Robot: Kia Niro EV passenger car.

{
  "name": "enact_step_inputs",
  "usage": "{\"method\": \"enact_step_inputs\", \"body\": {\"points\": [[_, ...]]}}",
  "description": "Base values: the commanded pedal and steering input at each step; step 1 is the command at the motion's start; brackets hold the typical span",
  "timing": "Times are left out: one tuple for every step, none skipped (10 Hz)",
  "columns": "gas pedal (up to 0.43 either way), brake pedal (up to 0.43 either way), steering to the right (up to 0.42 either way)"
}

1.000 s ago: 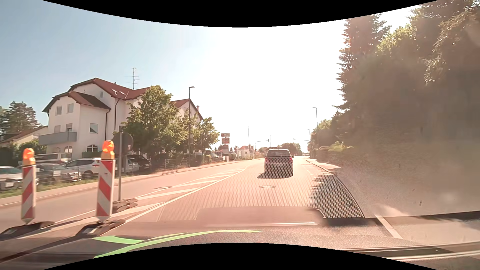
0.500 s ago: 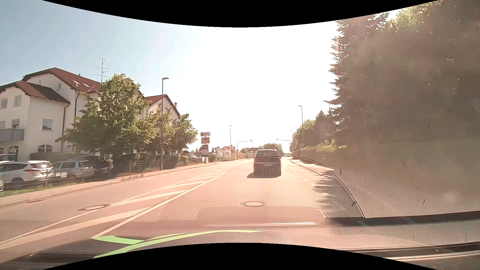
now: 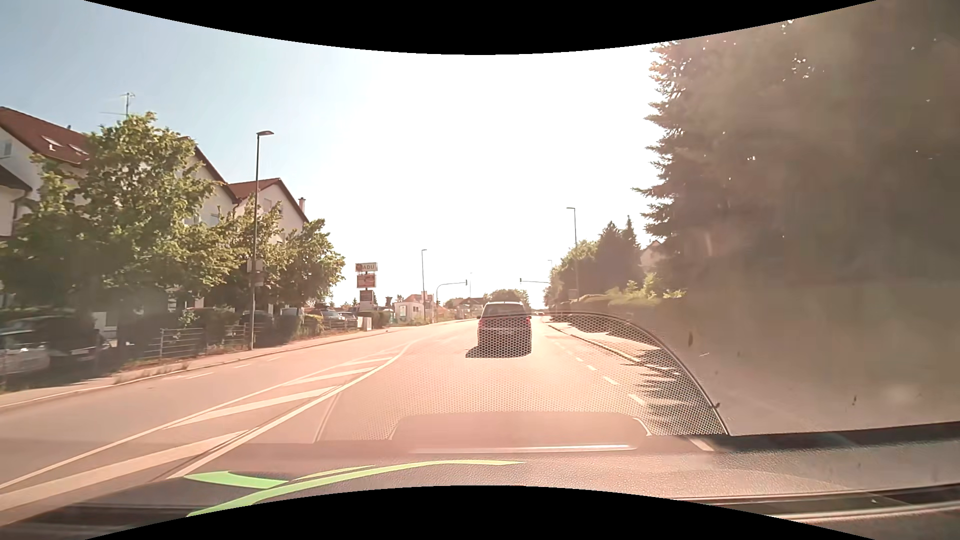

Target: Follow the waypoints while adhering to traffic rules and regulations

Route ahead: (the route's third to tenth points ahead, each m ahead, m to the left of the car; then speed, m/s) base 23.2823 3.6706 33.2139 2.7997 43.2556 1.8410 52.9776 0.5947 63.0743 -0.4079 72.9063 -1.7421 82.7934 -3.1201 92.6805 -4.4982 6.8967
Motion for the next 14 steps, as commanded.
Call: {"method": "enact_step_inputs", "body": {"points": [[0.150,0.000,0.071],[0.150,0.000,0.063],[0.157,0.000,0.058],[0.157,0.000,0.054],[0.157,0.000,0.048],[0.169,0.000,0.041],[0.169,0.000,0.033],[0.169,0.000,0.026],[0.169,0.000,0.018],[0.177,0.000,0.012],[0.177,0.000,0.009],[0.177,0.000,0.006],[0.177,0.000,0.005],[0.177,0.000,0.005]]}}
